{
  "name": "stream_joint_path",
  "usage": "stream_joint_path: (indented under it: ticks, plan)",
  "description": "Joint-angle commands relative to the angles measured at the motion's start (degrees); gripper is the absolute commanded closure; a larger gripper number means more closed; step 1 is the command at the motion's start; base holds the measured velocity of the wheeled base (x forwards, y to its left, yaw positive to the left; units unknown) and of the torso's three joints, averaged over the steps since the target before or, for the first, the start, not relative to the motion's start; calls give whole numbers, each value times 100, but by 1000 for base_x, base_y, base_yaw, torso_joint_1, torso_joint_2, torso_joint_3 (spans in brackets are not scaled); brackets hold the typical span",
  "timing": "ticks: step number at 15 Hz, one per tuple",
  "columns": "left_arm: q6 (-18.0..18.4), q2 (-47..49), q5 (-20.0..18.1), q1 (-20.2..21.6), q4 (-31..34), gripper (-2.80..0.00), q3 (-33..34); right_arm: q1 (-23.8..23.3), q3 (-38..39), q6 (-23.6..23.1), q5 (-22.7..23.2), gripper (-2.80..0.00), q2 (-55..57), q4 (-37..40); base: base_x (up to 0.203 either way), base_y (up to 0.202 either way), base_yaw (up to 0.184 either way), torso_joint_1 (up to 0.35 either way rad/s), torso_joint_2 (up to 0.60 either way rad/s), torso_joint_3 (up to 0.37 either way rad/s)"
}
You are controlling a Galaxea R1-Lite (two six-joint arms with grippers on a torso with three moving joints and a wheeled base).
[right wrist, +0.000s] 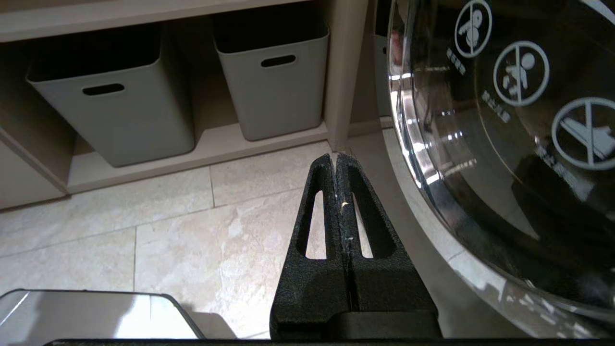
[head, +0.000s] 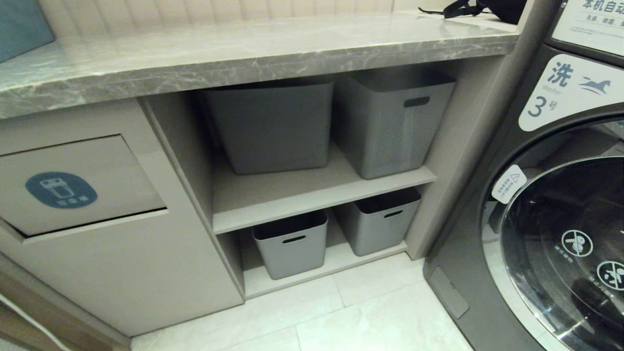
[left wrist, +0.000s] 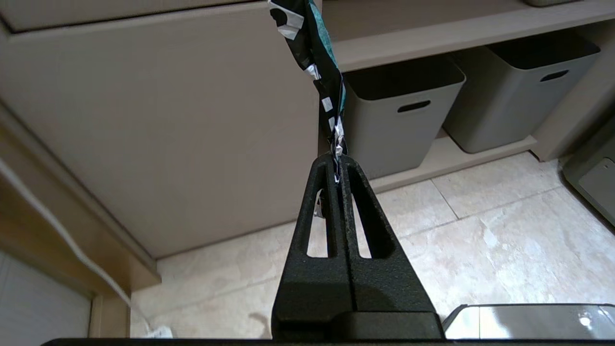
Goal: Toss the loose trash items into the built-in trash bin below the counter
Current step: Put the garbage in the trash can
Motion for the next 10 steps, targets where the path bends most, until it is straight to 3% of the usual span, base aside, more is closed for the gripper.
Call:
stream_joint_path:
  ticks: [1,10]
  plan:
    - [7,-1,1,-2,0,0,0,1,0,-2,2,0,-1,-2,193,0,-2,2,6,0]
    - [-11,-1,1,-2,0,0,0,1,0,-2,2,0,3,3,195,0,-1,2,2,1]
